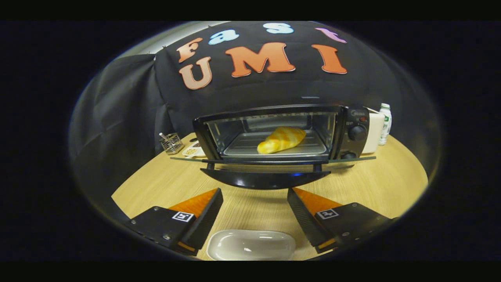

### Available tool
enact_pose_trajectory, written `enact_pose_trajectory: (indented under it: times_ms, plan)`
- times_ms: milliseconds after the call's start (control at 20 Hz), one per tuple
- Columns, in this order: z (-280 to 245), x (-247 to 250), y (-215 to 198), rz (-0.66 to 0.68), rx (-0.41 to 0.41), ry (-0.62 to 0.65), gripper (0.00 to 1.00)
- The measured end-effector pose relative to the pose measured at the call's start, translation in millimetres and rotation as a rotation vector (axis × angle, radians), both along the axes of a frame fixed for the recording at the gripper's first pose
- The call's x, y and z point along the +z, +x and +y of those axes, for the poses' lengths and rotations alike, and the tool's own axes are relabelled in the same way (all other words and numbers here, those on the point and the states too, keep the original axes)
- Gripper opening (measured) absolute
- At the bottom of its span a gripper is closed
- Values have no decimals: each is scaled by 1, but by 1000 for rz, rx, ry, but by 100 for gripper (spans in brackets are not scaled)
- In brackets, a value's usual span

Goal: Open the toaster oven, put the food inside, and close the toaster oven door.

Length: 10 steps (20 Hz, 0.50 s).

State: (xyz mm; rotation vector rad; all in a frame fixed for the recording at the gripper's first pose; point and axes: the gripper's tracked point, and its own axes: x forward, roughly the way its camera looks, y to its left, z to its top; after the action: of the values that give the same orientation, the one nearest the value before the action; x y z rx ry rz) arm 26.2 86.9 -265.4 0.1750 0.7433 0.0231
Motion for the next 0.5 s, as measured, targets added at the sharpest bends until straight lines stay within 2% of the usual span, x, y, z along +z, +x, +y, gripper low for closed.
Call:
enact_pose_trajectory:
  times_ms: [500]
  plan:
    - [-26, 12, 75, -75, -158, -51, 98]
